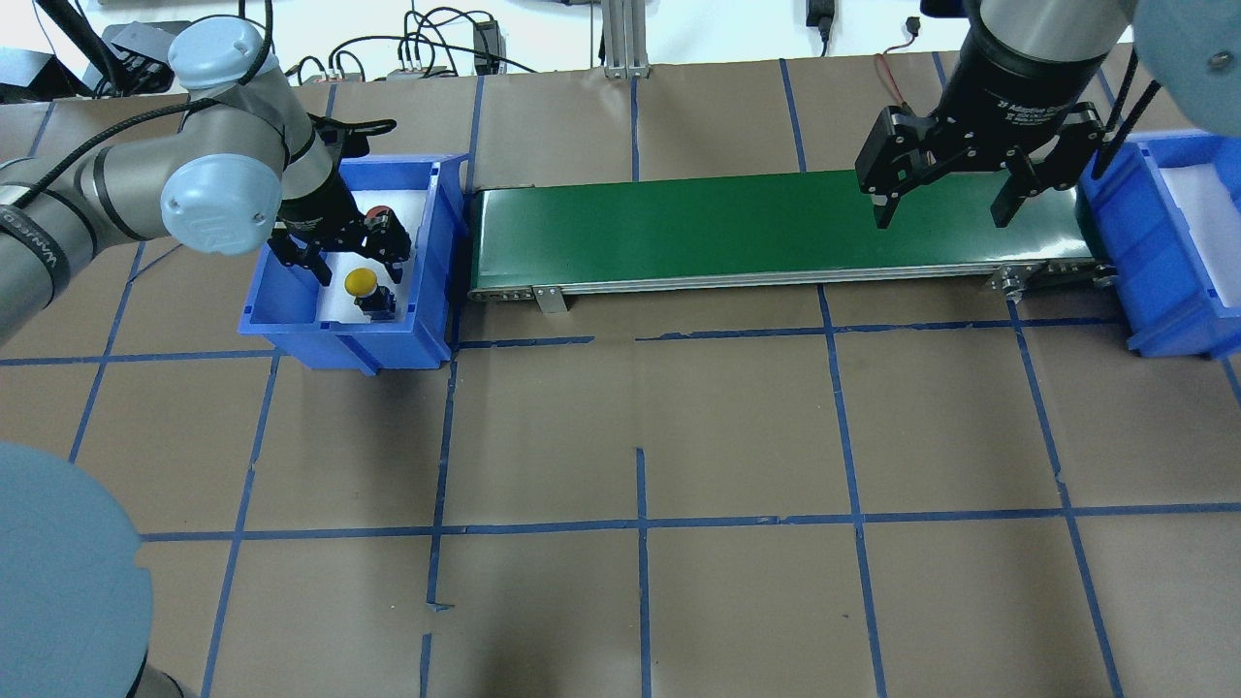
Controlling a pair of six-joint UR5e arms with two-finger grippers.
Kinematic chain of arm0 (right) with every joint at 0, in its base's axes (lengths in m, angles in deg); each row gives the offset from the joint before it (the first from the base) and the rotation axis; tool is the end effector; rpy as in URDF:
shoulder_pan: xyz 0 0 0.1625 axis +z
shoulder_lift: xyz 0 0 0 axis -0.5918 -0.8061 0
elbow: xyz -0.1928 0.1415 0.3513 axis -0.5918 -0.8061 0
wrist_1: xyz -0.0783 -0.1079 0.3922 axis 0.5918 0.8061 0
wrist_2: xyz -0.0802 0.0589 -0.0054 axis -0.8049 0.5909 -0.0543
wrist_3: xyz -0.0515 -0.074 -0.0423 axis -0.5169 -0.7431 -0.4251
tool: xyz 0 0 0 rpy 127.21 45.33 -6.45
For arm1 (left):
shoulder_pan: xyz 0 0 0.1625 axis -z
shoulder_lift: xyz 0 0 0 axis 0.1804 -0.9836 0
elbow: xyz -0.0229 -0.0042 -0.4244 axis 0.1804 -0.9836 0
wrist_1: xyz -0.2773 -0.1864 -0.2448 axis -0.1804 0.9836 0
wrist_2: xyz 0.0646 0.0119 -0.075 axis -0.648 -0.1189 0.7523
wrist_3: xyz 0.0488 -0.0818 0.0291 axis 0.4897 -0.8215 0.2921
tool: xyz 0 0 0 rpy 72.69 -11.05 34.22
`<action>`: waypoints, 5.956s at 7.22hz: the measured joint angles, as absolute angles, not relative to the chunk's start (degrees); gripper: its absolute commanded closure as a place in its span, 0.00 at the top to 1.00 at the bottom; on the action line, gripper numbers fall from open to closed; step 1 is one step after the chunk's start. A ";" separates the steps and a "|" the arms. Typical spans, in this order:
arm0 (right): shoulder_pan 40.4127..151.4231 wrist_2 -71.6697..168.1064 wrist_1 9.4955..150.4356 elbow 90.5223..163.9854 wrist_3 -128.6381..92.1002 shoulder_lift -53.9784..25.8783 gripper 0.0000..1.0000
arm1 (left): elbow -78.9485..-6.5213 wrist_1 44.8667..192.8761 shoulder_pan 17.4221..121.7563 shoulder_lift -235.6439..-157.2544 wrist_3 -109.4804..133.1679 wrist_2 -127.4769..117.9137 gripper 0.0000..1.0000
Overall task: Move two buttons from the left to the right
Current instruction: 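Lower the left gripper and grasp the yellow button, then lift the yellow button and place it on the near end of the conveyor, then open the left gripper and move it back over the red button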
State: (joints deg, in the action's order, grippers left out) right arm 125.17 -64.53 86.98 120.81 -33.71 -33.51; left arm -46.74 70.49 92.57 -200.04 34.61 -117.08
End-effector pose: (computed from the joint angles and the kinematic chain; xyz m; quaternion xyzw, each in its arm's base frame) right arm 0.1243 -0.4932 0.5013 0.0191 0.9994 0.0299 0.0024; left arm -0.0488 -0.6141 0.2586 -0.0022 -0.9986 -0.0533 0.0007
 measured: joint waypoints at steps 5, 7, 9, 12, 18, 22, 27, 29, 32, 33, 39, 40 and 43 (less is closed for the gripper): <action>125.37 -64.54 86.99 121.06 -33.80 -33.60 1.00 | -47.09 70.16 92.49 -200.13 34.37 -117.00 0.34; 125.40 -64.54 87.21 121.95 -33.82 -33.60 1.00 | -46.23 70.18 92.48 -199.95 34.35 -117.00 0.34; 125.30 -64.60 87.39 122.35 -33.90 -33.62 1.00 | -43.41 71.44 92.48 -199.00 34.37 -117.00 0.34; 125.14 -64.57 87.41 122.34 -33.96 -33.63 1.00 | -35.18 78.71 93.33 -195.58 32.21 -113.87 0.35; 125.09 -64.54 87.42 122.32 -33.94 -33.71 1.00 | -29.20 74.06 105.55 -203.04 16.28 -111.22 0.33; 125.06 -64.54 87.42 122.32 -33.95 -33.71 1.00 | -29.73 72.49 105.92 -206.89 16.66 -111.22 0.41; 125.06 -64.54 87.42 122.32 -33.89 -33.71 1.00 | -30.84 72.24 105.93 -207.35 17.80 -111.21 0.94; 125.06 -64.54 87.42 122.29 -33.89 -33.72 1.00 | -30.59 71.99 105.93 -206.37 18.07 -111.12 0.96; 125.06 -64.54 87.40 122.32 -33.95 -33.71 1.00 | -30.35 72.97 105.06 -202.44 18.32 -110.83 1.00; 125.06 -64.54 87.36 122.32 -33.97 -33.71 1.00 | -30.65 73.96 103.50 -201.54 19.92 -112.06 1.00; 125.06 -64.54 87.39 122.32 -33.98 -33.72 1.00 | -40.67 74.95 93.81 -193.30 33.85 -115.08 1.00; 125.06 -64.54 87.38 122.33 -33.98 -33.71 1.00 | -41.90 74.62 92.95 -192.39 37.44 -114.93 1.00; 125.04 -64.54 87.36 122.32 -33.98 -33.72 1.00 | -42.34 74.65 92.43 -192.17 35.31 -115.08 1.00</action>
State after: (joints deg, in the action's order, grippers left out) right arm 125.04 -64.54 87.36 122.32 -33.98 -33.72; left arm -42.34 74.65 92.43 -192.17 35.31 -115.08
